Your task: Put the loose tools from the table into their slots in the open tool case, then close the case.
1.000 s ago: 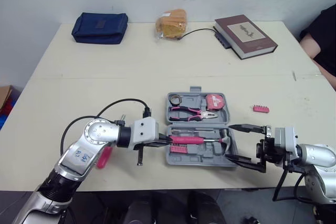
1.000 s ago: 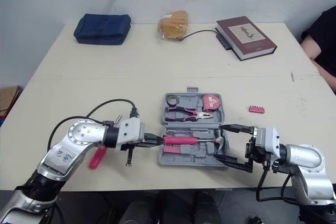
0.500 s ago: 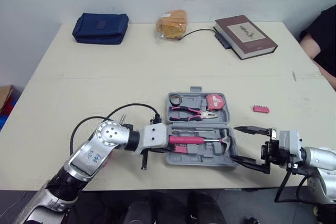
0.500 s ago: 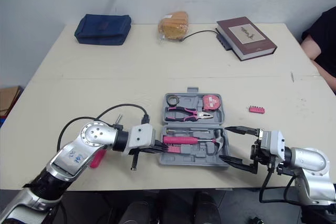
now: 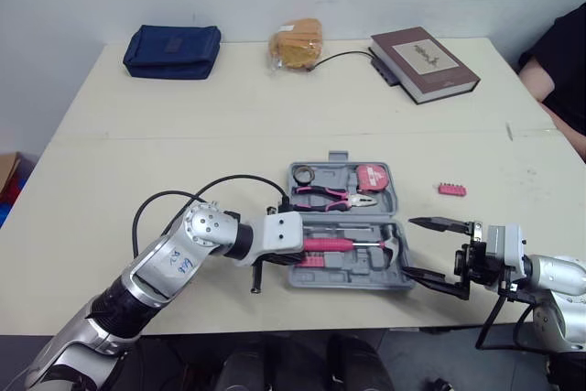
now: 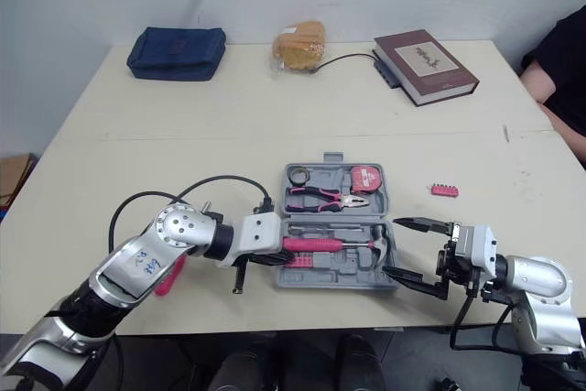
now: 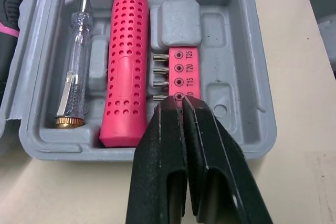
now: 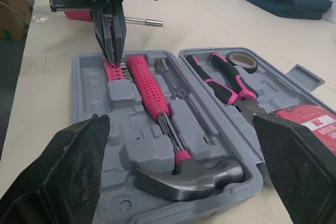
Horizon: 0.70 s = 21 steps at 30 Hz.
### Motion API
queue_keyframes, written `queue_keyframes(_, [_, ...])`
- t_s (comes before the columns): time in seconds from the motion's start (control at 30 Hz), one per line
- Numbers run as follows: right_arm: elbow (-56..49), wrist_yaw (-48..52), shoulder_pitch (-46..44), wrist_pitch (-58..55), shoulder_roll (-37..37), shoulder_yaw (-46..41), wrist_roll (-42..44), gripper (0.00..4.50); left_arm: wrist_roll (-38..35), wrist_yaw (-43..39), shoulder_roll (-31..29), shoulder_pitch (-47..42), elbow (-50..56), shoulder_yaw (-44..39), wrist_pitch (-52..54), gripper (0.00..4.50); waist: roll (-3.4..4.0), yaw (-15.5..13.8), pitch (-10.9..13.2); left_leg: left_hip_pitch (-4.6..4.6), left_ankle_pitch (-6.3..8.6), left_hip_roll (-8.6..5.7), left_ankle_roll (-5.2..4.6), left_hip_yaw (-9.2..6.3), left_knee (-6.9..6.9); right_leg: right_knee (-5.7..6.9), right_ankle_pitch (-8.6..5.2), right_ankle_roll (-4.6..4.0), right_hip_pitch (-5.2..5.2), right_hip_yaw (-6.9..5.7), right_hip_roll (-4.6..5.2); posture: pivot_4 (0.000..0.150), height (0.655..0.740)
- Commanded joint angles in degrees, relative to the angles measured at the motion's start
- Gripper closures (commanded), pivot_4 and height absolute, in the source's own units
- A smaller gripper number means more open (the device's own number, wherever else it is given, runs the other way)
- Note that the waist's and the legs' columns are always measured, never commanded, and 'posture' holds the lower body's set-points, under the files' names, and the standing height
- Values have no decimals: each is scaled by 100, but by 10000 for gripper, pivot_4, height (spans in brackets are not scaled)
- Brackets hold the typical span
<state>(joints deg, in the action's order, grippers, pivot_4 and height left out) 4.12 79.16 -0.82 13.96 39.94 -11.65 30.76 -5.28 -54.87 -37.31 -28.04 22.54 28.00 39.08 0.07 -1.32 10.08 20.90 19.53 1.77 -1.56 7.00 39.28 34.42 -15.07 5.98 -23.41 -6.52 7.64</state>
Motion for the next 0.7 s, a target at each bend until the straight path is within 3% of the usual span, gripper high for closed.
queue_keyframes(0.03, [-154, -105, -34, 77, 16, -149, 26, 0, 52, 124, 118, 357, -279, 25, -312, 44080, 2, -9, -1, -1, 0, 0, 0, 0, 0, -1, 0, 0, 2, 0, 2, 1500, 7400])
queue_keyframes(0.27, [-92, -359, -59, -12, 131, -285, -3, 0, -388, -40, 83, 842, -332, -945, -1703, 44080, 2, 1, -1, 5, 0, 2, 1, -1, 0, 0, -1, -2, -7, -1, 6, 1500, 7400])
queue_keyframes(0.37, [375, -439, -106, 155, 235, -566, -46, 0, -1043, -118, 66, 1277, -52, -1946, -2286, 35736, 2, 21, -1, 12, 0, 3, 1, 2, 0, 2, -1, -2, -14, -2, 7, 1500, 7400])
queue_keyframes(0.63, [1673, -969, 35, 744, 302, -1467, -191, 0, -2168, 400, 2, 2898, 259, -4652, -2408, 505, 1, 26, 0, 14, 1, 2, 0, 2, 0, -2, -1, -2, -14, -6, 14, 1500, 7400])
queue_keyframes(0.7, [2023, -1147, 90, 899, 312, -1663, -254, 0, -2170, 417, -80, 3425, 129, -5279, -2491, 505, 1, 41, 0, 15, 2, 4, 1, 2, -1, -3, -1, -3, -16, -8, 11, 1500, 7400])
